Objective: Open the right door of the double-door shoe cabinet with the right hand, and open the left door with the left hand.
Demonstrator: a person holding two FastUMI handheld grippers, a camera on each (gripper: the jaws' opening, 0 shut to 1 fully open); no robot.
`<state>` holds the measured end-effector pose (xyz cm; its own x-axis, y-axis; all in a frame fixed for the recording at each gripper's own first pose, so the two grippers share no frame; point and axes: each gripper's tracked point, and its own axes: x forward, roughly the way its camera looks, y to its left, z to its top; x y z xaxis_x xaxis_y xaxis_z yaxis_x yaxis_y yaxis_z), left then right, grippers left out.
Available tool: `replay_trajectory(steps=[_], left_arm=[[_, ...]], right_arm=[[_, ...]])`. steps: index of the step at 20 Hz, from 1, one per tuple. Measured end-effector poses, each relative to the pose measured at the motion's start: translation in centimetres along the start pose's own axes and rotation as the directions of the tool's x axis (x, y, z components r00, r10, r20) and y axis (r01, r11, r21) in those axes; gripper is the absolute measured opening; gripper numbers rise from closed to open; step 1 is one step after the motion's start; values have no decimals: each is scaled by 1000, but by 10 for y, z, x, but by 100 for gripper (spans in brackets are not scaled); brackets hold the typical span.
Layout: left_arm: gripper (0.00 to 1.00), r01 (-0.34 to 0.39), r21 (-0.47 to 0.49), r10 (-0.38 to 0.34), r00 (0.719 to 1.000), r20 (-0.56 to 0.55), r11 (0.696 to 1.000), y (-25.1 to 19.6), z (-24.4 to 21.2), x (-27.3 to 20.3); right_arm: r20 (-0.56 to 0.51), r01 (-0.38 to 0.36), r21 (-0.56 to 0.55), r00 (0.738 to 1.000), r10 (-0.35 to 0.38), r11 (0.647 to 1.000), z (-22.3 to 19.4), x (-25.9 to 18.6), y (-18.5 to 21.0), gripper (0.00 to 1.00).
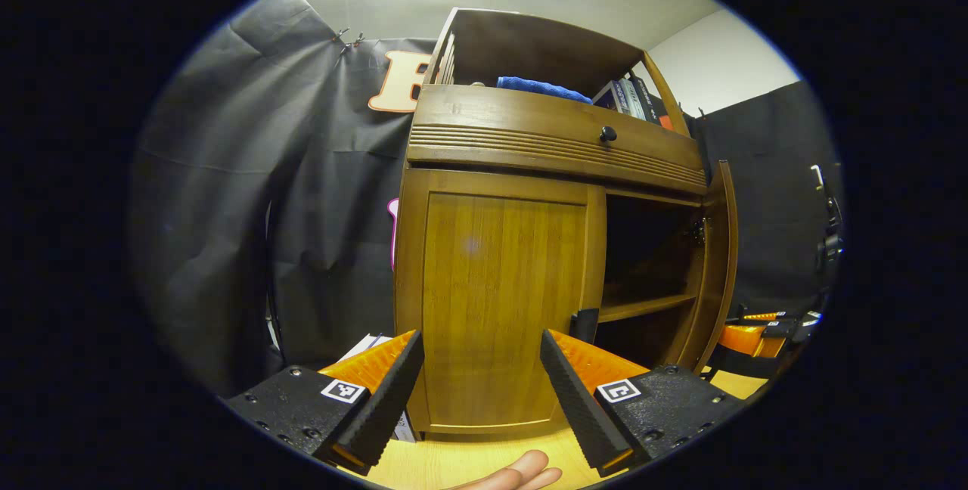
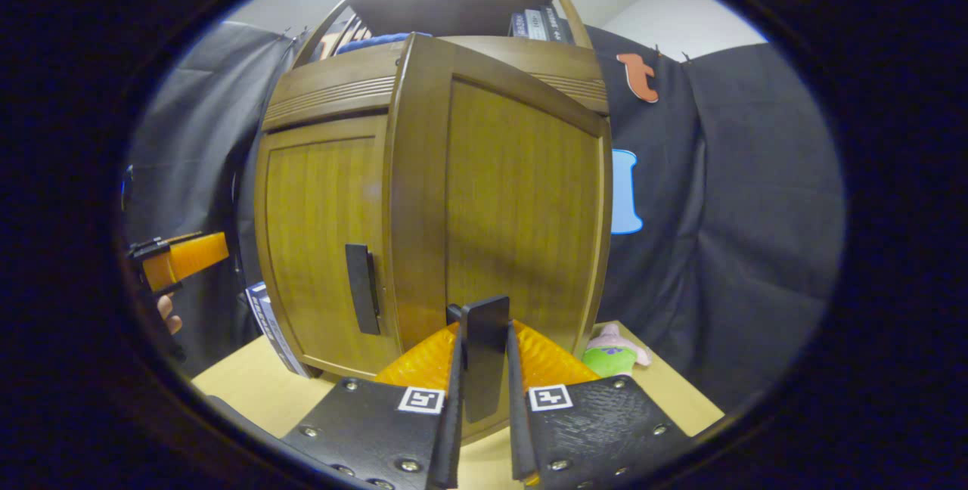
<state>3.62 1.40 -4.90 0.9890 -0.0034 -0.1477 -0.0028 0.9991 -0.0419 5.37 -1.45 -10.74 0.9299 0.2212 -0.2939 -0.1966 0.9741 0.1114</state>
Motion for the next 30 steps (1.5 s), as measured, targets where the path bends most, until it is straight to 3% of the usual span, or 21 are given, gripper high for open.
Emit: replay_trajectory(steps=[7, 11, 18, 25, 26, 27, 30], left_arm=[[93, 14, 29, -15, 1000, 2, 999, -12, -2, -3], [92, 29, 41, -29, 1000, -6, 999, -23, -5, -4], [93, 62, 40, -60, 997, -41, 997, -39, -15, -5], [95, 56, 44, -54, 998, -38, 997, -36, -15, -6], [92, 55, 46, -53, 998, -37, 997, -36, -14, -7], [92, 57, 46, -56, 998, -36, 997, -37, -15, -7], [92, 60, 47, -58, 998, -40, 997, -39, -15, -7]], right_arm=[[19, 17, -11, 1000, -17, 1000, 0, -10, -11, 27], [40, 21, -85, 999, -17, 996, 2, -17, -18, 27], [49, 51, -21, 998, -50, 998, -1, -26, -31, 24], [89, 144, -28, 986, -141, 989, 4, -41, -58, 24], [79, 147, -11, 986, -145, 989, -2, -36, -64, 24], [99, 167, 23, 981, -169, 986, 2, -41, -75, 7], [95, 204, -7, 975, -202, 979, 1, -53, -96, 4]])
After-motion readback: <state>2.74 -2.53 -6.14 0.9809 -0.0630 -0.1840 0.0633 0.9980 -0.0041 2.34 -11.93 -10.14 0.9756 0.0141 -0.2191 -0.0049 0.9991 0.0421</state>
